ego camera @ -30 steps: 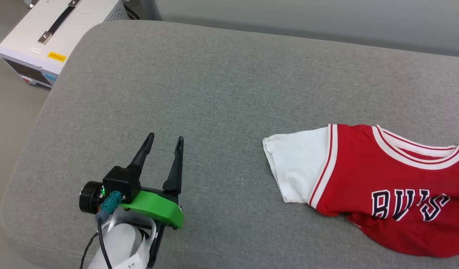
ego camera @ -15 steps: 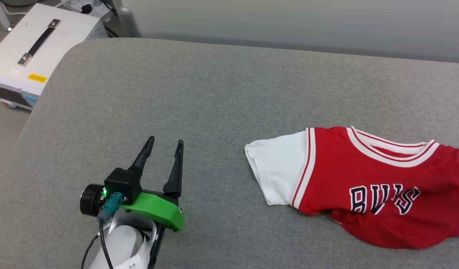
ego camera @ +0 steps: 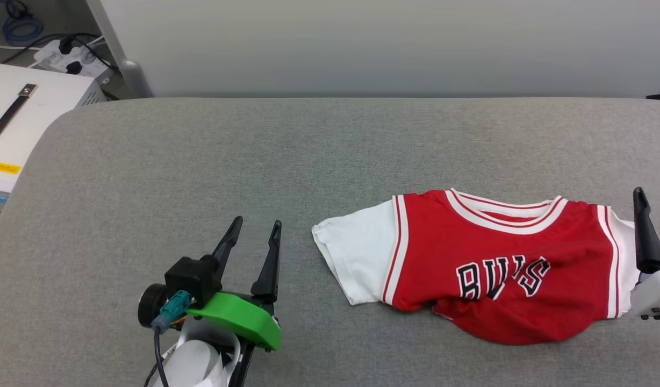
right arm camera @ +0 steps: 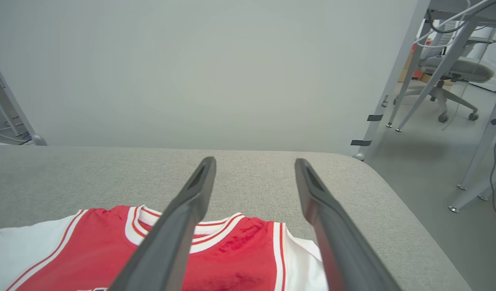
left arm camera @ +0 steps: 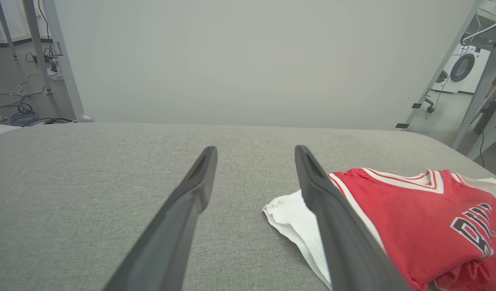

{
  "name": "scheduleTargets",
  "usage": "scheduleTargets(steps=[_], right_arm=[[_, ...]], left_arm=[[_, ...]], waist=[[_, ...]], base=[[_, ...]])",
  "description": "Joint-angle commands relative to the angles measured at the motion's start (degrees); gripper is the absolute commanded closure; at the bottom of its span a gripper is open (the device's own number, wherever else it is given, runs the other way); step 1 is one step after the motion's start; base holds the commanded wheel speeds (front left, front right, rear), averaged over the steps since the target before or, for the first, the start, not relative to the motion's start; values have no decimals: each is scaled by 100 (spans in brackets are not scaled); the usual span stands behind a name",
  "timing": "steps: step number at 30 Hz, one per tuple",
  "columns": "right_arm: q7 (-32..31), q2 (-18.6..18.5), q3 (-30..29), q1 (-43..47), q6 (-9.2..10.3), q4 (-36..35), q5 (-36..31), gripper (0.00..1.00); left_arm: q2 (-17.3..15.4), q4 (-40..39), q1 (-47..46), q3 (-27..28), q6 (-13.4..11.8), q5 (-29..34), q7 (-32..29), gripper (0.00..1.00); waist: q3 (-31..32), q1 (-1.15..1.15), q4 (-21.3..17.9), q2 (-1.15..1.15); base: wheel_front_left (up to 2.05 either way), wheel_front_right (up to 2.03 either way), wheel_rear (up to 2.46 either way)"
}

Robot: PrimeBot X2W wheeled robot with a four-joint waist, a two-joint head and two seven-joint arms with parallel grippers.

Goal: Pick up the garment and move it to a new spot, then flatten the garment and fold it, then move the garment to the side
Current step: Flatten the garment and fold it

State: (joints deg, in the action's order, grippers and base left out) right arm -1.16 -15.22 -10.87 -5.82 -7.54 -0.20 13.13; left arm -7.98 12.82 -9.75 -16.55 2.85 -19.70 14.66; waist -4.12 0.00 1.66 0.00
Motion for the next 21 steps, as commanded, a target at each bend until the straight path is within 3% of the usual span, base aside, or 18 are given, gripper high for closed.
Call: scheduleTargets(steps=[1, 4, 8, 9, 15, 21], right_arm=[[81, 118, -95, 89, 5, -127, 9, 0], [108, 365, -181, 233, 5, -426, -10, 0], [99, 506, -98, 328, 5, -811, -36, 0], [86, 553, -97, 365, 5, -999, -61, 0], [151, 560, 45, 393, 5, -1156, -101, 0], [377, 616, 177, 343, 5, -1177, -147, 0]], left_arm=[[32, 32, 79, 5, 20, -29, 28, 0], [26, 62, 75, -10, 28, -59, -16, 0], [-28, 137, -120, -90, 67, -132, -522, 0], [-104, 229, -453, -154, 42, -159, -1231, 0], [-289, 361, -1175, -363, -156, -65, -3016, 0], [-416, 452, -1603, -565, -382, 120, -4274, 0]], waist=[[55, 0, -133, 0], [-18, 0, -254, 0], [-204, 0, -441, 0], [-353, 0, -558, 0], [-624, 0, -754, 0], [-837, 0, -929, 0]], base=[[0, 0, 0], [0, 0, 0], [0, 0, 0], [0, 0, 0], [0, 0, 0], [0, 0, 0]])
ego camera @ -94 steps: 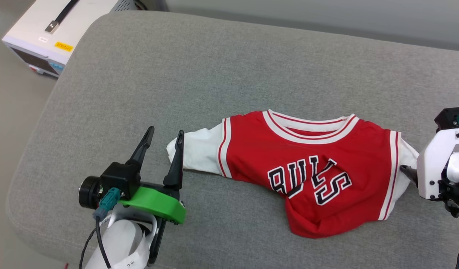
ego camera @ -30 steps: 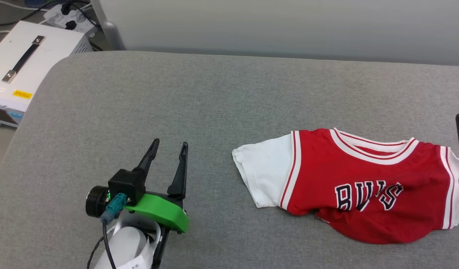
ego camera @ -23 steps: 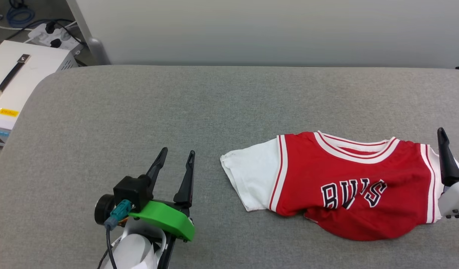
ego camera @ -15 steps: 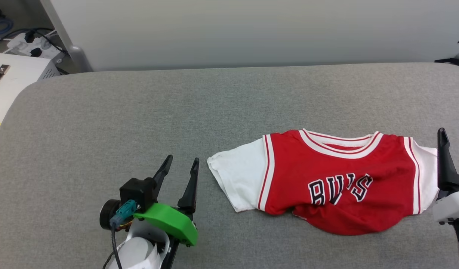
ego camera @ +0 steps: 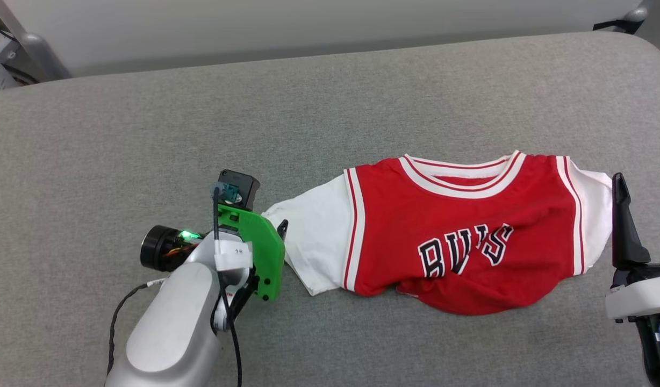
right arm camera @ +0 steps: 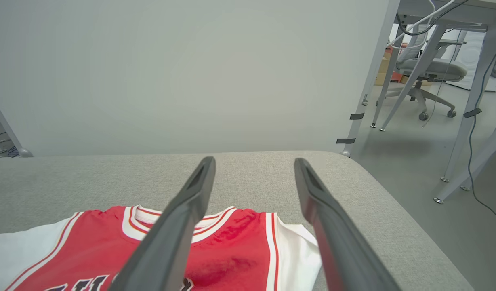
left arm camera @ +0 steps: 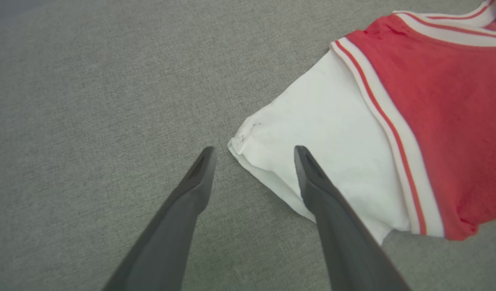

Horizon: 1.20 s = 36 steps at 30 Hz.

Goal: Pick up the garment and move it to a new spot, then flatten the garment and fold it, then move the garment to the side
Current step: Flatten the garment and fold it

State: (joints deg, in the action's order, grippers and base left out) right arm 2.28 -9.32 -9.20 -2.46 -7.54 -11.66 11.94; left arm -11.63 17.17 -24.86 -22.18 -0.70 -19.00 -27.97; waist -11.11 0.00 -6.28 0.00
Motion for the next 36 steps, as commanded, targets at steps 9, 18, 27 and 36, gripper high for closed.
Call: scheduleTargets(steps=[9, 18, 27, 36], right_arm=[[271, 136, 124, -109, 5, 100, -74, 0], [333, 130, 109, -141, 5, 218, -109, 0], [142, -14, 66, -32, 5, 287, -93, 0], [-443, -240, 72, 146, 5, 365, -10, 0]], left_arm=[[-183, 549, -369, -7, -239, 192, -236, 0], [-229, 1079, -394, 61, -26, -70, -51, 100], [-518, 670, -280, 587, -192, -378, 396, 100], [-900, -526, 369, 927, -266, -675, 312, 100]], waist=[[-462, 0, -411, 0], [-466, 0, -423, 0], [-119, 0, -77, 0], [113, 0, 346, 0]], base=[[0, 0, 0], [0, 0, 0], [0, 0, 0], [0, 0, 0]])
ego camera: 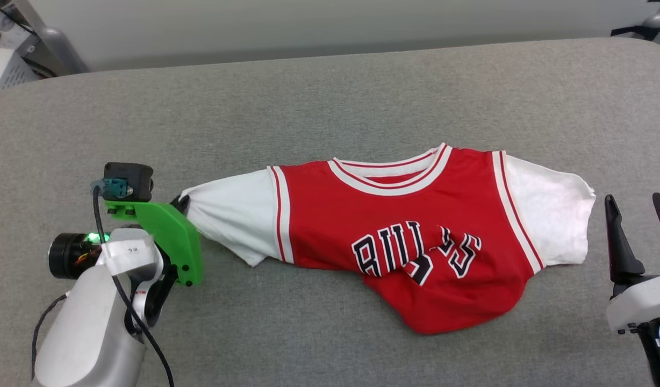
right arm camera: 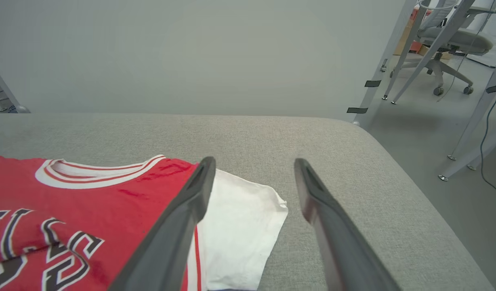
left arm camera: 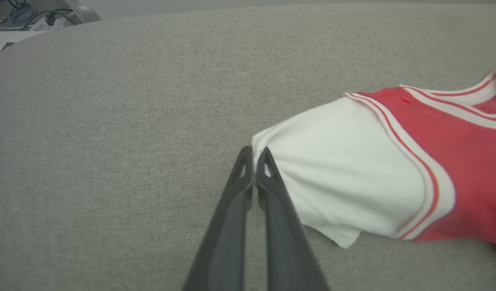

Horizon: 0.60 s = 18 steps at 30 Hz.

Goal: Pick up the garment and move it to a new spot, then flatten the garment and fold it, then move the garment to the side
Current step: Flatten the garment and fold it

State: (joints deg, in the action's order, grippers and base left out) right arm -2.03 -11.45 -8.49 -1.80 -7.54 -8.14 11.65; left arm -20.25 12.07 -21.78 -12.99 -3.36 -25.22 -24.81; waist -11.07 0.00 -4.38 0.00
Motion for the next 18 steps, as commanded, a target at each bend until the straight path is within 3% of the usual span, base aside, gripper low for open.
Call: scheduleTargets(steps=[1, 6, 7, 9, 15, 18], right_arm=[[-140, -83, 11, 85, 5, 14, 34, 0], [-1687, -565, 61, -35, 5, 157, 279, 0], [-2702, -946, 153, -268, 5, 203, 578, 0], [-3269, -1239, 182, -460, 5, 243, 717, 0], [-4378, -1792, 318, -1195, 5, 552, 968, 0], [-4616, -2004, 485, -1579, 5, 827, 984, 0]], left_arm=[[-33, -218, 192, 29, 17, -155, -76, 100], [-162, -1517, 906, -3, -84, -379, -640, 100], [-220, -2230, 1174, -71, -205, -419, -1000, 100], [-264, -2606, 1267, -110, -266, -406, -1167, 100], [-326, -3364, 1311, -212, -373, -319, -1425, 100], [-328, -3594, 1267, -258, -385, -293, -1483, 100]], waist=[[121, 0, 203, 0], [24, 0, 400, 0], [-112, 0, 491, 0], [-236, 0, 558, 0], [-653, 0, 756, 0], [-851, 0, 856, 0]], base=[[0, 0, 0], [0, 0, 0], [0, 0, 0], [0, 0, 0], [0, 0, 0], [0, 0, 0]])
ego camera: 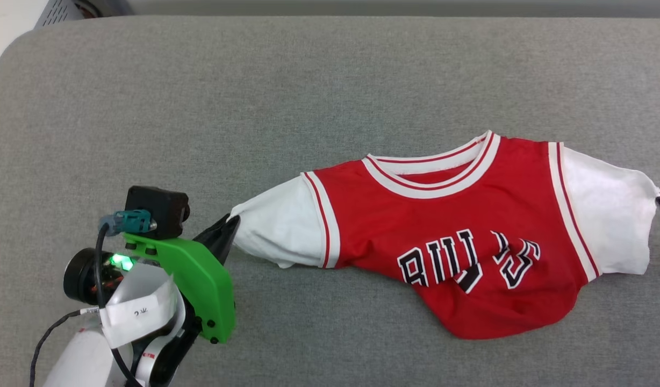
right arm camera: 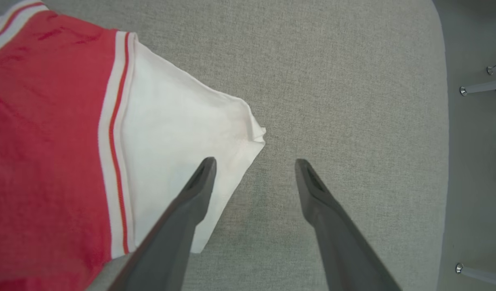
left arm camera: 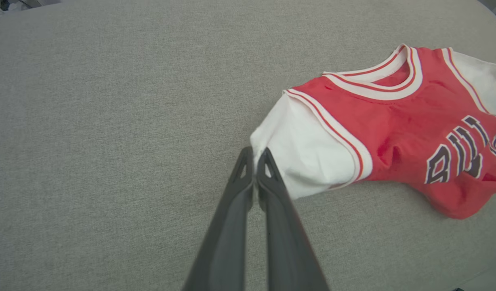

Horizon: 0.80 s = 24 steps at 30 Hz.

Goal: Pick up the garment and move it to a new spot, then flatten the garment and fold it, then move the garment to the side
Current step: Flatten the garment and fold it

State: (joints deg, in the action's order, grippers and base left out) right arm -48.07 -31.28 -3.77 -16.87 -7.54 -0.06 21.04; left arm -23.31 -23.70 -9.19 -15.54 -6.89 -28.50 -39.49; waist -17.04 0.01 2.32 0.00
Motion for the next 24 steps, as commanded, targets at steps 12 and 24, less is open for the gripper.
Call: scheduleTargets(steps=[12, 24], right_arm=[[-90, -368, 497, -901, 5, 1196, -8, 0], [277, -588, 1282, -751, 5, 1792, 302, 100]], left_arm=[[94, -219, -217, -197, 34, 29, 6, 100], [108, 180, -281, -171, 48, 0, 163, 100]], waist=[[-699, -1, 501, 0], [-536, -1, 473, 0]], base=[[0, 0, 0], [0, 0, 0]])
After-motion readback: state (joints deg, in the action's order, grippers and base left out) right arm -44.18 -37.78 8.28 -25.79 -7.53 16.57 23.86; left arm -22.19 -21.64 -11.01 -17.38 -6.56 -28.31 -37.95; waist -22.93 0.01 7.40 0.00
